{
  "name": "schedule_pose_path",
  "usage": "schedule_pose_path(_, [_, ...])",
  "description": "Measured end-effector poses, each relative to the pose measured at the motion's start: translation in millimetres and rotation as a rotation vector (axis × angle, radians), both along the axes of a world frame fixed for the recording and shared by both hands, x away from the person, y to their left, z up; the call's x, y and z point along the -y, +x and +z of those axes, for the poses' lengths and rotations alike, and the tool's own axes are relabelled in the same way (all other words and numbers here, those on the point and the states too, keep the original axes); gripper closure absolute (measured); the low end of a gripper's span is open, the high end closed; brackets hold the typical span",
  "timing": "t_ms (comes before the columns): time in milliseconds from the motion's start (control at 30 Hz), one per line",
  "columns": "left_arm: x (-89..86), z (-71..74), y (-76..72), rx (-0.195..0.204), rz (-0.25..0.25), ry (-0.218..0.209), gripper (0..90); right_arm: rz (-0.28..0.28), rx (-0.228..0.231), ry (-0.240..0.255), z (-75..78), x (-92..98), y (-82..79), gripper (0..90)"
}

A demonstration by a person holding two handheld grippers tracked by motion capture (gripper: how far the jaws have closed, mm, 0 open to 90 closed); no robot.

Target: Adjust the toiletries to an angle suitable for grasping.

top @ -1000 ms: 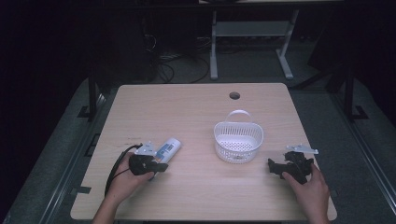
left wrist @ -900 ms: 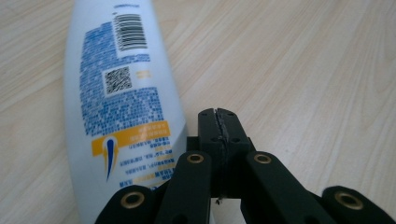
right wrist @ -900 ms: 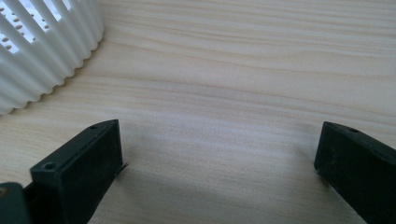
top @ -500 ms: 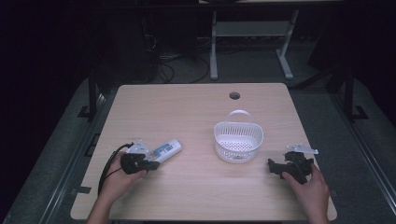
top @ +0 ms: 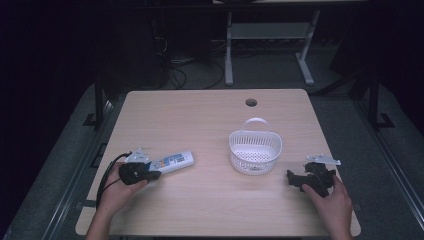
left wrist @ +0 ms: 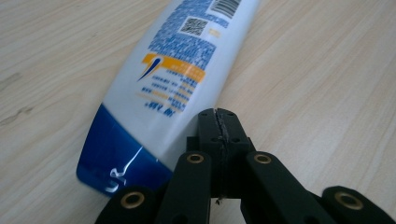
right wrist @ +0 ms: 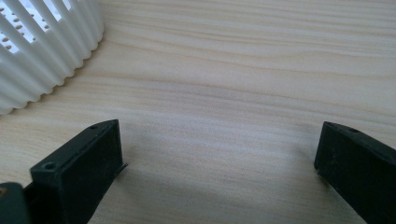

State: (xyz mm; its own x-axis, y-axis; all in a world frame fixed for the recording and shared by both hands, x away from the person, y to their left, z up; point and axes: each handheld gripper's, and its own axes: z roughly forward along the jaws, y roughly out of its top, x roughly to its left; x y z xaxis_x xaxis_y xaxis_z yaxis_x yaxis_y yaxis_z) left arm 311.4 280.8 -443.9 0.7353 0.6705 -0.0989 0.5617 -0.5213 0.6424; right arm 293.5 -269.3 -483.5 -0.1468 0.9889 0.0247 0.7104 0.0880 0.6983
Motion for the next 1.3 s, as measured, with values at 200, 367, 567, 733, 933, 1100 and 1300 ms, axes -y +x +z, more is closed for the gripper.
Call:
schedule_pose_path(200, [-13.7, -1.0, 0.9, -0.003, 0.040, -0.003, 90.0, 0.000, 0.000, 0.000, 0.0, 0.0, 0.0, 0.4])
schedule_pose_path(367, [-21.0, -1.4, 0.9, -0.003, 0.065, -0.002, 90.0, 0.000, 0.000, 0.000, 0.0, 0.0, 0.0, 0.4])
schedule_pose_path(567, [-26.2, -0.6, 0.3, -0.002, 0.073, -0.009, 90.0, 0.000, 0.000, 0.000, 0.0, 0.0, 0.0, 0.4])
schedule_pose_path(733, [-18.9, 3.9, -0.2, 0.008, 0.050, -0.023, 90.0, 0.000, 0.000, 0.000, 0.0, 0.0, 0.0, 0.4])
schedule_pose_path(933, [-9.3, 9.2, 2.4, 0.011, 0.036, -0.036, 90.0, 0.000, 0.000, 0.000, 0.0, 0.0, 0.0, 0.4])
schedule_pose_path(1100, [0.3, 13.2, 7.5, 0.012, 0.021, -0.042, 90.0, 0.000, 0.000, 0.000, 0.0, 0.0, 0.0, 0.4])
schedule_pose_path(1300, [11.7, 18.2, 13.9, 0.008, 0.001, -0.053, 90.0, 0.000, 0.000, 0.000, 0.0, 0.0, 0.0, 0.4])
